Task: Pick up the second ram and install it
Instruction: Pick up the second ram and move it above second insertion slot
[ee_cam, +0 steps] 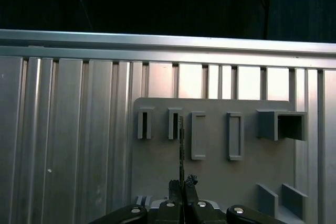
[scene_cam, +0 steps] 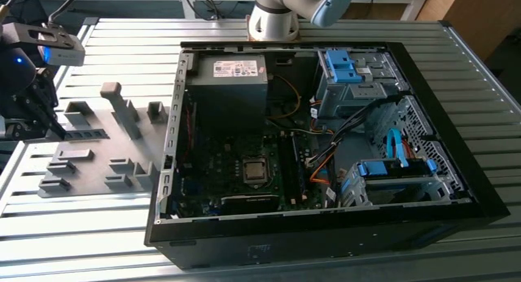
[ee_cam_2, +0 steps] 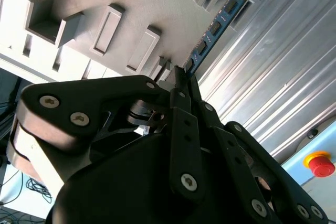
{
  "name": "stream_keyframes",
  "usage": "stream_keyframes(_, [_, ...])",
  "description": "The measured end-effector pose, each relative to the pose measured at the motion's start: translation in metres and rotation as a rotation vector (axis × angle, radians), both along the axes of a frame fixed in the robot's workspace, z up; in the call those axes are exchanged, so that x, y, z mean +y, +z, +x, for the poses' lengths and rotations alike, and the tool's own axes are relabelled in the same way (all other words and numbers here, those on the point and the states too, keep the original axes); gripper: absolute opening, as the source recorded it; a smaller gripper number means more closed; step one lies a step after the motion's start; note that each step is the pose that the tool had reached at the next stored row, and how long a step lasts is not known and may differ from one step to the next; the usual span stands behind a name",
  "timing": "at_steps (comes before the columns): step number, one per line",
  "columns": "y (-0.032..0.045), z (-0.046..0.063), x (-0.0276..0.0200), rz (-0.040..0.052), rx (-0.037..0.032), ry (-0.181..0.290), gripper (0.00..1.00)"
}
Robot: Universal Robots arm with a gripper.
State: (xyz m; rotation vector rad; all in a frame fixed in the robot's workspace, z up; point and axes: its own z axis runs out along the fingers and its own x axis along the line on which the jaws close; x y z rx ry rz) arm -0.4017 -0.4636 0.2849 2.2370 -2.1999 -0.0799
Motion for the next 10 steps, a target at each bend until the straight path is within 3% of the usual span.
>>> stream_keyframes(10, [0.0027,0.0000,0.0000,-0.0002,0.0001,0.000,0.14])
